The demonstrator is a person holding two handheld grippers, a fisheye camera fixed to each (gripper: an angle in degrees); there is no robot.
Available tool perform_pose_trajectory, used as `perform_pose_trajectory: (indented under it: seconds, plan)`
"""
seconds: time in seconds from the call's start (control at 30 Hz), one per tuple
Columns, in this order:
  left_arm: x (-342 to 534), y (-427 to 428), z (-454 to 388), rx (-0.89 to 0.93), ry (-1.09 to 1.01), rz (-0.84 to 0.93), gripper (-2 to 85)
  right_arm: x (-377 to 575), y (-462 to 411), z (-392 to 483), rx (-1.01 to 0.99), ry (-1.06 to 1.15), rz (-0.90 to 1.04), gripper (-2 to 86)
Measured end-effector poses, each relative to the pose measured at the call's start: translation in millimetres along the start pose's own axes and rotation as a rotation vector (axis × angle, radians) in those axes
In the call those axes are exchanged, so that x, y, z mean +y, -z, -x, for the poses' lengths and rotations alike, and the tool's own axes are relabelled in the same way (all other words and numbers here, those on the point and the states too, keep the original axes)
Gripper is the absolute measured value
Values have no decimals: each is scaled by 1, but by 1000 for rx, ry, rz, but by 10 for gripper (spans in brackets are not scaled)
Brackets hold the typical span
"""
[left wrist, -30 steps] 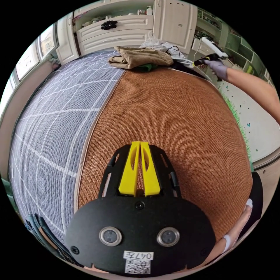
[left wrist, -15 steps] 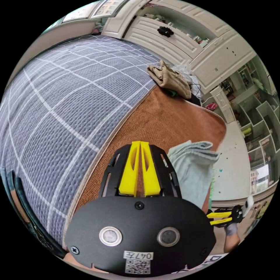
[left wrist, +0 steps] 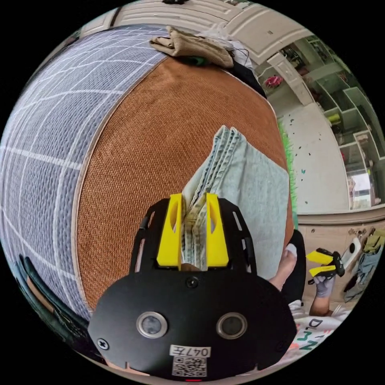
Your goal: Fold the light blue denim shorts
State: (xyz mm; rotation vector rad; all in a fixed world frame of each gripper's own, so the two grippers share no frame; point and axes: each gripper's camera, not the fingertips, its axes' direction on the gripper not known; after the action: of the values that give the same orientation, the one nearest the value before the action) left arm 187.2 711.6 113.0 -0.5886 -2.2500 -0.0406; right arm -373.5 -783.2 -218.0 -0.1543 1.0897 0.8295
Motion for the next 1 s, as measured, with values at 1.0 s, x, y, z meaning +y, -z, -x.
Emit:
perform_pose_trajectory:
  seconds: [1.0]
  plan:
    - [90, -63, 66, 371, -28, -1, -2, -77, -212, 122, 260, 433, 94, 105]
